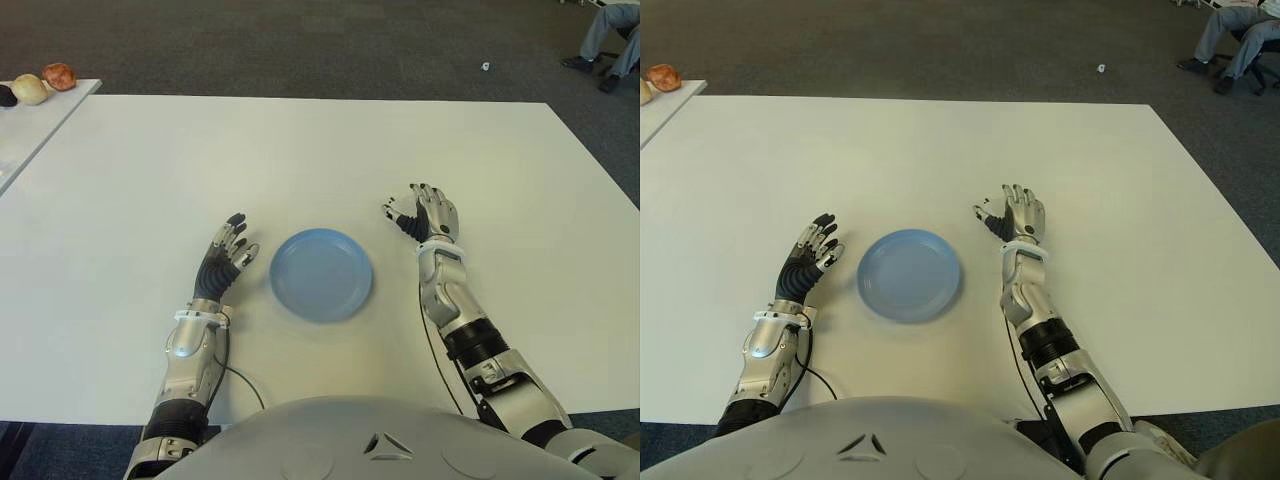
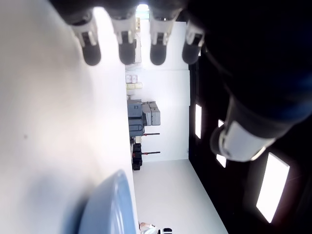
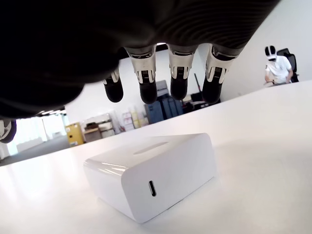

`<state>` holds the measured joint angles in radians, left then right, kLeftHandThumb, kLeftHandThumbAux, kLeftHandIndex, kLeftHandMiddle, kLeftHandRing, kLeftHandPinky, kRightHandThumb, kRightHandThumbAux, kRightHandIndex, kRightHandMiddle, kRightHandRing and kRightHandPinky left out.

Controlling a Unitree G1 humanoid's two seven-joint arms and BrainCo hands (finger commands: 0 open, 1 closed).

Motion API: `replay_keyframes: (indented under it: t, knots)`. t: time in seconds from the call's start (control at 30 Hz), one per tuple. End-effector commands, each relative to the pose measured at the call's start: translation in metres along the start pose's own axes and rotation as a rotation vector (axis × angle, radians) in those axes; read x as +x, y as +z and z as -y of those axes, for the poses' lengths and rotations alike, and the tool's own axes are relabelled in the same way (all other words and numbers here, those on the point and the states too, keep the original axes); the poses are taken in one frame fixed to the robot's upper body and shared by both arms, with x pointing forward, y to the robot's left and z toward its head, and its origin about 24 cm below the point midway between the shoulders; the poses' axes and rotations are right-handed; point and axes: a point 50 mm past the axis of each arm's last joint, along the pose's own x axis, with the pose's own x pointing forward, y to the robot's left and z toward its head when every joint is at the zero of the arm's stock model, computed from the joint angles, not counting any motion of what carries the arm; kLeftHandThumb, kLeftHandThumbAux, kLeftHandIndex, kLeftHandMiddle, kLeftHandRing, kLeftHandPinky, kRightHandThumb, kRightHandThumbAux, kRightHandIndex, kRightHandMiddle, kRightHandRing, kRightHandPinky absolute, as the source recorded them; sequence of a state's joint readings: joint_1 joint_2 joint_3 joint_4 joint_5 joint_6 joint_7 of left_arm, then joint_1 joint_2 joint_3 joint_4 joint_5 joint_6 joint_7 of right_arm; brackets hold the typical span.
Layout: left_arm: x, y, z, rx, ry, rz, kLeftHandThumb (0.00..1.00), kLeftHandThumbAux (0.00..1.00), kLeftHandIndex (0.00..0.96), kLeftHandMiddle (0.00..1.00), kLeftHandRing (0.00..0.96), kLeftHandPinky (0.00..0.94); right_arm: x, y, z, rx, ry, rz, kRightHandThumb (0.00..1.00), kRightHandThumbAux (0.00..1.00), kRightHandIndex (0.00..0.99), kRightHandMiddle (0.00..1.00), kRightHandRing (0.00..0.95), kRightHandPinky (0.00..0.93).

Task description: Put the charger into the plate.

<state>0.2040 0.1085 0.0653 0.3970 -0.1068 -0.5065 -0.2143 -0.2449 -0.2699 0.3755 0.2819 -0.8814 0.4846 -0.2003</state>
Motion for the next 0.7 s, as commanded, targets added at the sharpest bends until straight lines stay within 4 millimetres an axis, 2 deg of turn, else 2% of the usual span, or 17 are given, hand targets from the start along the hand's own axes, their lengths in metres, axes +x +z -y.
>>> replay_keyframes:
  t: [0.03, 0.7]
  knots:
    - [-0.023, -0.033, 0.001, -0.028, 0.006, -0.198, 0.0, 0.633, 0.018, 0.046, 0.039, 0.051, 0.003, -0.001, -0.004, 0.0, 0.026, -0.034, 0.241, 0.196, 0.0, 0.0, 0.0, 0.0]
    - [-0.025, -0.032, 0.001, -0.025, 0.01, -0.196, 0.0, 0.622, 0.019, 0.045, 0.039, 0.054, 0.01, -0.009, -0.014, 0.028, 0.073, -0.108, 0.237, 0.216, 0.0, 0.0, 0.0, 0.0]
